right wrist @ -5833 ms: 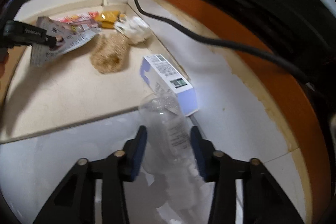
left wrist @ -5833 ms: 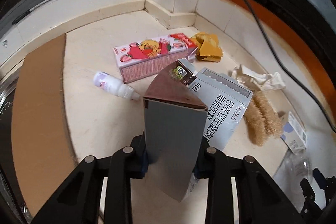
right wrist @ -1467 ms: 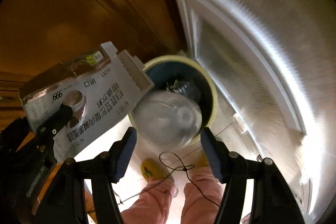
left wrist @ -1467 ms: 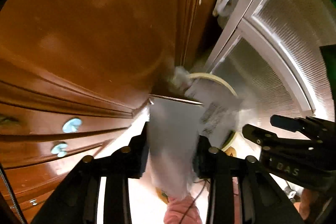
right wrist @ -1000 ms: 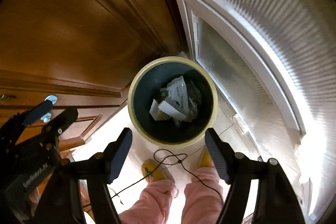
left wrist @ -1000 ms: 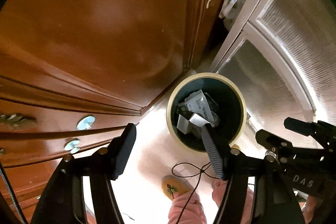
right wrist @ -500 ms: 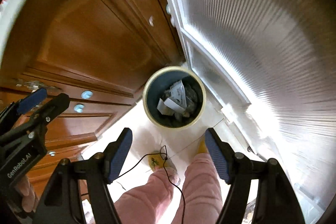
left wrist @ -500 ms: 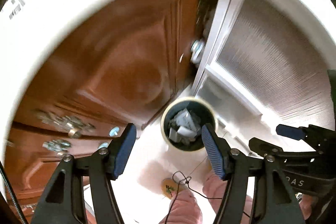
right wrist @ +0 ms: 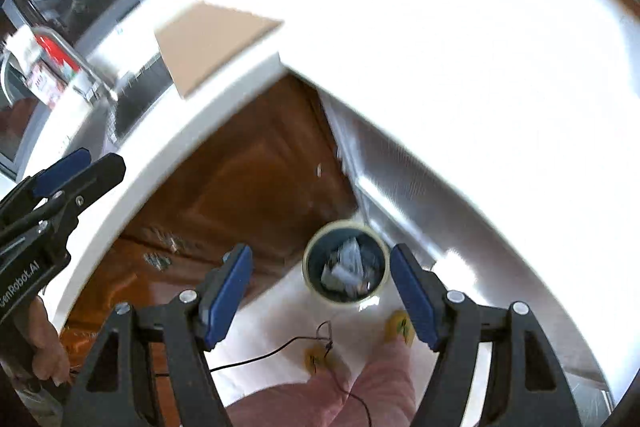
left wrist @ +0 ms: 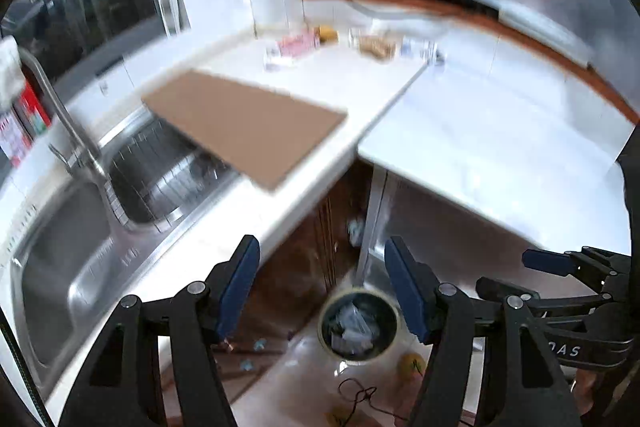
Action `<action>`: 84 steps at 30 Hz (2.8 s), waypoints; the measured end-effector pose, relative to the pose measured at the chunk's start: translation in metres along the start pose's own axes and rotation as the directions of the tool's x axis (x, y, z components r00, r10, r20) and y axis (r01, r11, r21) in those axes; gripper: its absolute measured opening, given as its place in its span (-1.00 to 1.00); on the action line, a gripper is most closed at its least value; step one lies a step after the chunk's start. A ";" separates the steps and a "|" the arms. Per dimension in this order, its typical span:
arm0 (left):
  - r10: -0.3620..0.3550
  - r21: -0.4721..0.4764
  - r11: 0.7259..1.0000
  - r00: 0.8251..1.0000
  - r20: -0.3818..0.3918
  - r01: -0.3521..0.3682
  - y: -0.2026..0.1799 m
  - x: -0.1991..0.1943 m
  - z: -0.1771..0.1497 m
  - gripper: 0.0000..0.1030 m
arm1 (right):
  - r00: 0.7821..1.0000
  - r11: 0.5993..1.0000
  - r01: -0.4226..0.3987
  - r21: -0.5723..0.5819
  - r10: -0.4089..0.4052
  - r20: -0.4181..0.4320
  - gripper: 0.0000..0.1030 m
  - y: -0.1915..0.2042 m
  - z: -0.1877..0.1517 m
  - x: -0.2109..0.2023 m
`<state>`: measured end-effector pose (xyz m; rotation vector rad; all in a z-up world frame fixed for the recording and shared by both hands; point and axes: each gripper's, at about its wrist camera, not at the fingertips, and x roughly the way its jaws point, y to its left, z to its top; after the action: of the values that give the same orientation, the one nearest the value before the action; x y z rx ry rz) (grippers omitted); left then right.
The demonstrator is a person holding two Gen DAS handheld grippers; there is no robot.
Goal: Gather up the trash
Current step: 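Raise both tools back up toward the counter, then grasp the small white bottle with the left gripper while the right gripper grasps the loofah sponge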
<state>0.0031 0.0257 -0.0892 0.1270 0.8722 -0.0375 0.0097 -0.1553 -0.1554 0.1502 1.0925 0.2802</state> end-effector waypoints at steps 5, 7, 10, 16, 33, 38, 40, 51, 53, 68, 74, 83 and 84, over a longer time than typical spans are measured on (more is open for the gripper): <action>0.003 0.019 1.000 0.999 0.047 -0.004 0.006 -0.033 0.029 0.23 | 0.992 1.000 0.006 0.023 -0.009 0.129 0.40 0.011 0.023 -0.050; 0.005 0.028 1.000 0.998 0.068 -0.007 0.009 -0.045 0.041 0.23 | 0.986 1.000 0.017 0.026 -0.021 0.168 0.40 0.016 0.030 -0.062; 0.014 0.039 0.999 0.994 0.110 -0.018 0.015 -0.061 0.060 0.24 | 0.973 0.999 0.035 0.015 -0.037 0.230 0.40 0.022 0.045 -0.085; 0.015 0.061 0.998 0.985 0.174 -0.026 0.028 -0.082 0.098 0.25 | 0.932 0.994 0.101 -0.032 -0.083 0.354 0.40 0.036 0.075 -0.132; 0.089 -0.022 0.996 0.992 0.085 -0.087 0.068 0.032 0.247 0.36 | 0.939 0.969 0.105 -0.222 -0.023 0.342 0.39 -0.006 0.252 -0.067; 0.071 -0.065 0.995 0.997 -0.006 -0.071 0.075 0.130 0.298 0.36 | 0.962 0.968 0.086 -0.235 -0.020 0.272 0.39 -0.035 0.324 0.002; 0.064 -0.086 0.994 0.997 -0.037 -0.067 0.078 0.165 0.311 0.36 | 0.969 0.963 0.099 -0.249 -0.037 0.243 0.39 -0.044 0.352 0.038; 0.045 -0.166 0.983 0.975 -0.216 -0.082 0.103 0.338 0.334 0.36 | 0.989 0.960 0.117 -0.253 -0.088 0.122 0.39 -0.074 0.428 0.202; 0.043 -0.191 0.977 0.969 -0.243 -0.091 0.110 0.361 0.333 0.35 | 0.989 0.960 0.121 -0.254 -0.095 0.111 0.39 -0.078 0.435 0.221; 0.022 -0.370 0.918 0.950 -0.312 -0.142 0.124 0.440 0.323 0.14 | 0.997 0.954 0.060 -0.293 -0.045 0.057 0.01 -0.086 0.440 0.256; -0.023 -0.415 0.901 0.941 -0.337 -0.127 0.123 0.452 0.319 -0.05 | 0.999 0.957 0.029 -0.287 -0.017 0.045 -0.18 -0.090 0.444 0.253; 0.017 -0.393 0.906 0.941 -0.339 -0.158 0.116 0.453 0.315 -0.38 | 0.999 0.955 0.026 -0.297 -0.012 0.050 -0.25 -0.090 0.442 0.252; 0.022 -0.388 0.908 0.941 -0.338 -0.161 0.114 0.453 0.315 -0.44 | 0.998 0.954 0.030 -0.298 -0.014 0.054 -0.27 -0.090 0.441 0.251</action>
<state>0.5440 0.1079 -0.2242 -0.2289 1.1872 0.2647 0.5237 -0.1586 -0.1920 -0.1251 0.9881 0.4163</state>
